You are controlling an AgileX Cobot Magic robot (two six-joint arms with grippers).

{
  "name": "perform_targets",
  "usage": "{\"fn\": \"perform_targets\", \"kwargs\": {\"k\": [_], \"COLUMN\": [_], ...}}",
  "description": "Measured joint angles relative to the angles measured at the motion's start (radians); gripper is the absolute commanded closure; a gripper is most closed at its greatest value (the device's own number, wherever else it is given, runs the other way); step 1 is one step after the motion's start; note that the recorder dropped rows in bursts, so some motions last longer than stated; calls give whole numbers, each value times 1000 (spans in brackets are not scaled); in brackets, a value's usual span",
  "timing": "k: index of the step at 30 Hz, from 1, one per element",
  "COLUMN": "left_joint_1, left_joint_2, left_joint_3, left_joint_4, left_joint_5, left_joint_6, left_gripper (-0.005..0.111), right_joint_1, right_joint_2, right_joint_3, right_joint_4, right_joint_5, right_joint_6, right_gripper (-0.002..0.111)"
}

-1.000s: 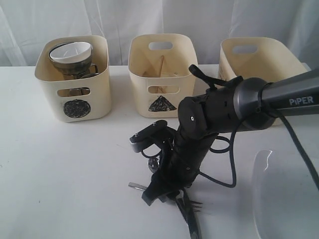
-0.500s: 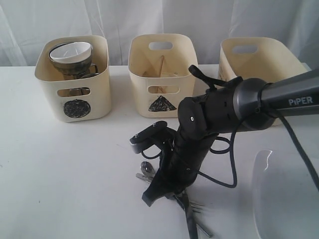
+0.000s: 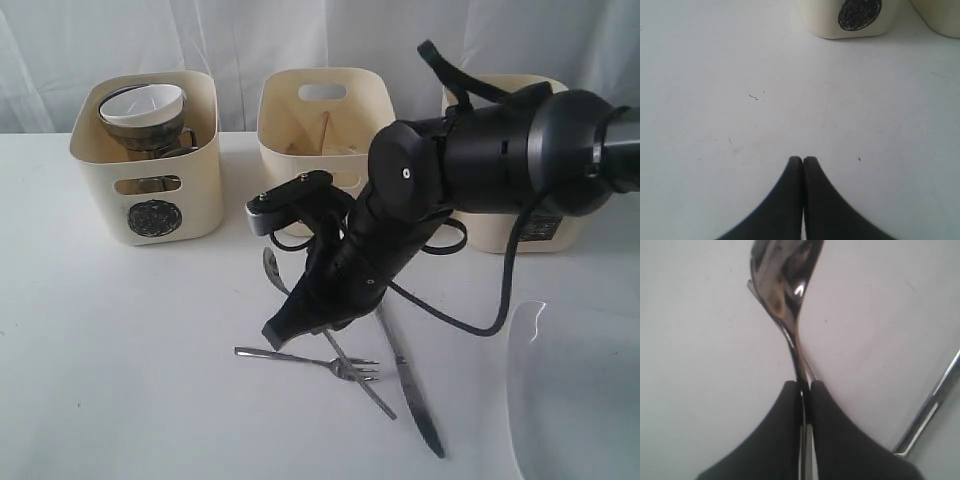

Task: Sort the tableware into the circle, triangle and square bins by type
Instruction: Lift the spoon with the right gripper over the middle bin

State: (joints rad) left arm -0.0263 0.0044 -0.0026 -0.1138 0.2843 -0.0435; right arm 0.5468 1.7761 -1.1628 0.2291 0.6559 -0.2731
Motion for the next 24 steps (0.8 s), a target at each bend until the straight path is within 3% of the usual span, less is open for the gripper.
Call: {"fn": "perform_targets", "kwargs": {"k": [11,18,24], "left_joint_1": [0,0,0], "left_joint_2": [0,0,0], "left_joint_3": [0,0,0], "left_joint_4": [0,0,0], "left_joint_5": [0,0,0], "left_joint_6": [0,0,0], "left_gripper": [107,107,107], "right_joint_1": [0,-2,-55], "right_joint_2": [-75,-78,-114], "right_joint_3": [-38,-45,-78], "right_joint_4": [0,0,0], "right_joint_5": [-70,-275,-563], "right_joint_6": [2,2,2], "right_gripper": [108,108,108]}}
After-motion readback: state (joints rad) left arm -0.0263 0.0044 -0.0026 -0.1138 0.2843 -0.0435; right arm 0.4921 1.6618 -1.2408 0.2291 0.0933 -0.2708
